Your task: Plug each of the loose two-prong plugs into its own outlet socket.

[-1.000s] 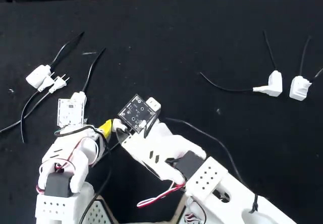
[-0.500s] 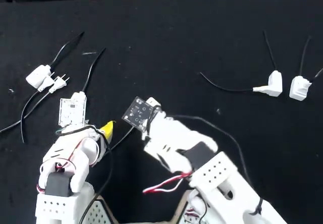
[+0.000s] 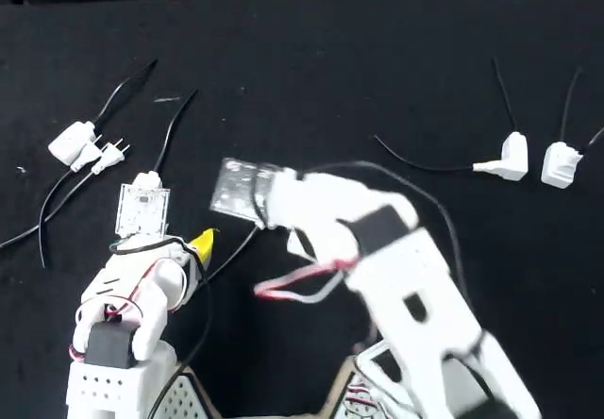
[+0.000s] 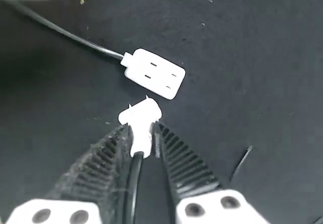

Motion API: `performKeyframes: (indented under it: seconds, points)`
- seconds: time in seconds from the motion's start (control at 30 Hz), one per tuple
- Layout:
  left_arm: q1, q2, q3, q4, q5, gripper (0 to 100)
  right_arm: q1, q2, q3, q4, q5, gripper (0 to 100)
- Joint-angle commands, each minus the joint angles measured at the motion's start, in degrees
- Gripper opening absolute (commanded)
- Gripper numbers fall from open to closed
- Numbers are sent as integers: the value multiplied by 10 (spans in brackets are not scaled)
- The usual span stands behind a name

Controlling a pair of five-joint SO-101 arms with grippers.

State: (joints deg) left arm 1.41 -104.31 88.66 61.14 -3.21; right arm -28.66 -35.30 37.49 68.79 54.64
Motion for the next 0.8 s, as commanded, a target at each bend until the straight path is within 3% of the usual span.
performKeyframes:
  seconds: [0.0,0.17,0.3,0.53,0.77]
  points:
    - [7,1,-4,-2,-5,234,13,108,-117,26,117,10]
    - [7,1,-4,-2,-5,234,21,255,-258,84,233,10]
    - [7,1,-4,-2,-5,234,36,360,-365,143,277,10]
    - [7,1,-4,-2,-5,234,55,501,-552,243,277,10]
    - [0,0,-5,-4,-4,234,64,559,-613,248,244,10]
